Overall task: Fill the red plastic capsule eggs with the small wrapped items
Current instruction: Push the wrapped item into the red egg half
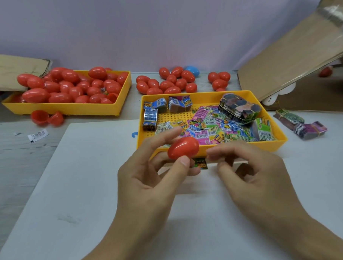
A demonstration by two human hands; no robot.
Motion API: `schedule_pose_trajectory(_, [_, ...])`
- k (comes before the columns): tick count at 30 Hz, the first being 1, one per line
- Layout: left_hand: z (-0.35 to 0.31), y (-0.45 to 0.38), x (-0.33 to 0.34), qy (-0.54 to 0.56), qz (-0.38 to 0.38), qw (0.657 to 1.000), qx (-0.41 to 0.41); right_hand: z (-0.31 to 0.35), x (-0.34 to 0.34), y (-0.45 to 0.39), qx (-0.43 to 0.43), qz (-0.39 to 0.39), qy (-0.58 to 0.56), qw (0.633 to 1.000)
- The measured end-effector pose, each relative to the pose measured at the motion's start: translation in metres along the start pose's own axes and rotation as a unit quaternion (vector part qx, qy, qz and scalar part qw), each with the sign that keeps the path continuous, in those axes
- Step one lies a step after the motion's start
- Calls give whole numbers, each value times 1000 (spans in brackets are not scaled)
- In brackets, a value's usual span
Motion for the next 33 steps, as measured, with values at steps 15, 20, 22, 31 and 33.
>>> schedule_pose_trajectory(15, [-1, 1, 1, -17, -42, 998, 49, 17, -2, 8, -88, 154, 235, 956])
schedule_pose_trajectory(20, [0, 1, 1, -38, -25, 998, 53, 14, -1, 7, -75, 180, 179, 964])
schedule_pose_trajectory(22, [-2, 1, 2, -34, -18, 998, 58, 15, 0, 6, -80, 190, 158, 966])
schedule_pose_trajectory(31, [-6, 1, 3, -11, 3, 1000, 28, 21, -1, 7, -110, 164, 56, 979])
schedule_pose_trajectory(33, [-6, 0, 2, -24, 1, 999, 23, 21, -2, 6, -93, 155, 6, 984])
Point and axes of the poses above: each hand's wrist, its own y-axis away from the middle knuckle, its own x-axis out of the palm, z = x × y, the point moved 2 cm from there along -y, towards the middle knuckle, and after that the axes turned 8 degrees about -y, right-handed, at the moved point
